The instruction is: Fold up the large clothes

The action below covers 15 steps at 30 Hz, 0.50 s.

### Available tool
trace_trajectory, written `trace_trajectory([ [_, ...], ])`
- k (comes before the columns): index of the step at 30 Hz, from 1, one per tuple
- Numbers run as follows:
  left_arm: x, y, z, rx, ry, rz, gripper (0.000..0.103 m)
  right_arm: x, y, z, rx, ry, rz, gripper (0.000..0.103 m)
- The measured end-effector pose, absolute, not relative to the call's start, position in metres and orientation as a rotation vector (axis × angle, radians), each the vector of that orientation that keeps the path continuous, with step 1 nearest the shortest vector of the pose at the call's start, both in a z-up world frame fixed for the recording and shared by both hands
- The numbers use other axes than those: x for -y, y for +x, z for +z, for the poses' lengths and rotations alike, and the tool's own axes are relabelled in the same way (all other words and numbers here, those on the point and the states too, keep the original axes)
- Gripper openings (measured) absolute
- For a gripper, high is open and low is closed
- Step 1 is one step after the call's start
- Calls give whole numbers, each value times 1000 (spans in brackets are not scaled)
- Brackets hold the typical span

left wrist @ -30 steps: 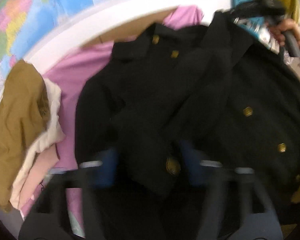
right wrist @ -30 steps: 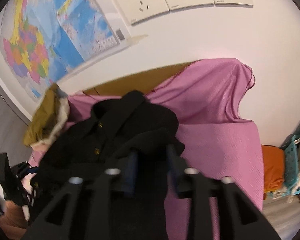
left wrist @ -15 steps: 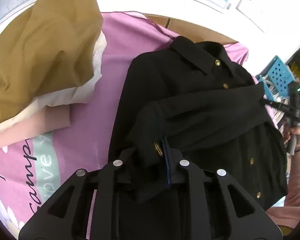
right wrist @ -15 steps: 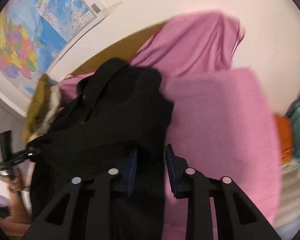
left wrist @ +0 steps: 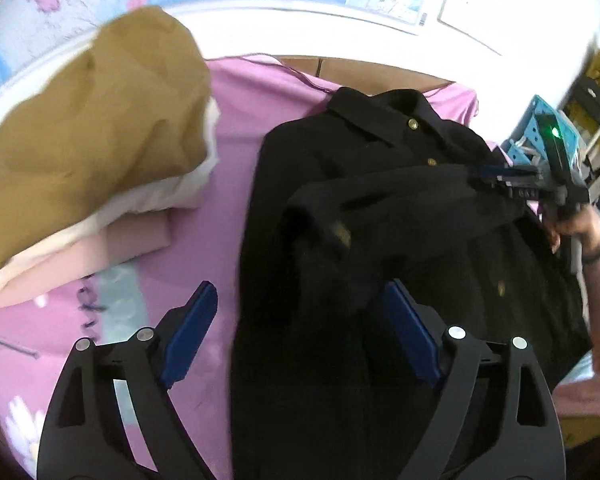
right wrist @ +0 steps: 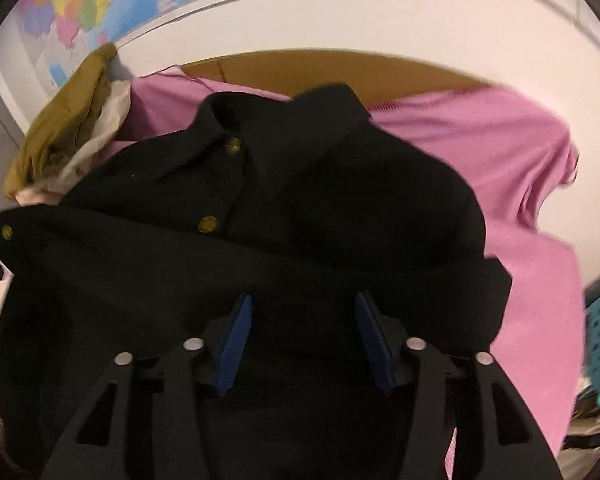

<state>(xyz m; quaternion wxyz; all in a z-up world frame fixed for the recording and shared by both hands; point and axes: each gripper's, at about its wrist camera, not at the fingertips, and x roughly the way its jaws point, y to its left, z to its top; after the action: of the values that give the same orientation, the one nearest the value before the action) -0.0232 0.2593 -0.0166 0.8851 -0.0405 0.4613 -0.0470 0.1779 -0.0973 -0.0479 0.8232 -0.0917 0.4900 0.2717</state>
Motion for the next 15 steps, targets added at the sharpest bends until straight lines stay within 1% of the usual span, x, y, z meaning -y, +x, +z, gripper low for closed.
trace_trajectory([
  [2,-264,-40,-18,-962,-68,-93,88,82,162,-31,-985,-222,632,58],
  [5,-262,-65,-28,-983,-31,-108,88,44,131,-6,-889,-266,789,68],
  [7,-254,-80,-37,-998,5,-137,88,10,105,1,-845,-305,922,74],
  [9,-247,-92,-47,-1013,36,-161,88,-24,86,1,-818,-361,1005,78],
  [10,-246,-94,-51,-1021,41,-163,86,-44,75,-2,-804,-400,1044,81],
  [11,-247,-97,-54,-1029,36,-162,75,-59,69,-6,-791,-434,1062,82],
  [12,-252,-97,-57,-1039,8,-173,67,-72,64,-11,-782,-464,1069,83],
  [13,-258,-98,-59,-1043,-24,-178,52,-88,62,-19,-785,-502,1068,83],
  [14,-262,-98,-59,-1042,-40,-169,32,-97,62,-25,-791,-528,1058,83],
  [15,-270,-97,-58,-1041,-39,-131,21,-108,64,-35,-800,-562,1043,83],
])
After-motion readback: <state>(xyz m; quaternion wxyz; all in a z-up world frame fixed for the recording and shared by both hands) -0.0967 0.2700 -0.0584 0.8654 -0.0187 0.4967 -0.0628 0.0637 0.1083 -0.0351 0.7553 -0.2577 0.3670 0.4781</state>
